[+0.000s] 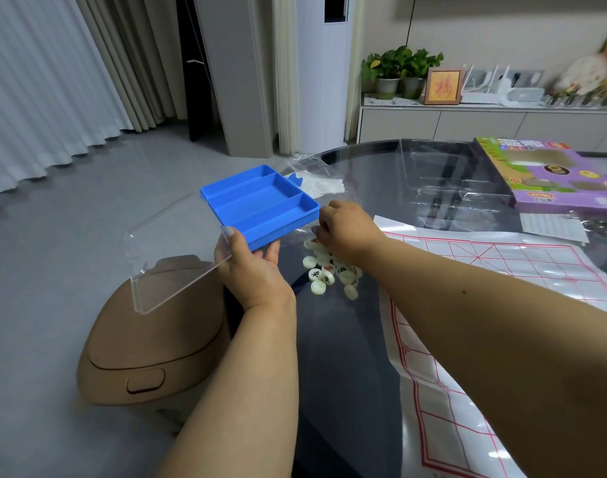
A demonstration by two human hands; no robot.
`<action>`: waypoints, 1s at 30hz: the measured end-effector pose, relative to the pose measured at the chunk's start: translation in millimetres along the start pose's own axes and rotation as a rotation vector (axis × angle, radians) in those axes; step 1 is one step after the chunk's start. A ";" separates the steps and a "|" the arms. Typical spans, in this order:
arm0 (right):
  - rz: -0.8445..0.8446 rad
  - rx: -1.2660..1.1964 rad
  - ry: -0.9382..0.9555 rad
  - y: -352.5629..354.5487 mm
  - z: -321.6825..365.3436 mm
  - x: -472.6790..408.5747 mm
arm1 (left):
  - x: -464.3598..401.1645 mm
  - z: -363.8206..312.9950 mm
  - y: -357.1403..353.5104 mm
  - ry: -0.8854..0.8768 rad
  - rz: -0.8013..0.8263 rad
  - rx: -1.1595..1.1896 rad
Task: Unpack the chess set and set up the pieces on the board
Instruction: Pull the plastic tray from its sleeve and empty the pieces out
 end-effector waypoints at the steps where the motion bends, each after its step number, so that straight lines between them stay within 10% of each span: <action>1: 0.004 -0.008 0.005 -0.4 0.3 -0.2 | 0.1 -0.1 -0.1 -0.001 0.002 -0.003; 30: -0.131 -1.414 -0.519 36.0 -28.0 -7.3 | -1.6 5.6 -1.5 0.050 0.116 -0.010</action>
Point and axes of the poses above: each hand's wrist, its own x-axis away from the middle knuckle, its own y-axis out of the back of the hand, z = x × y, the point moved 3 cm from there along -x, towards the middle knuckle, and after that the axes turned 2 degrees about -y, right-handed, at the moved point
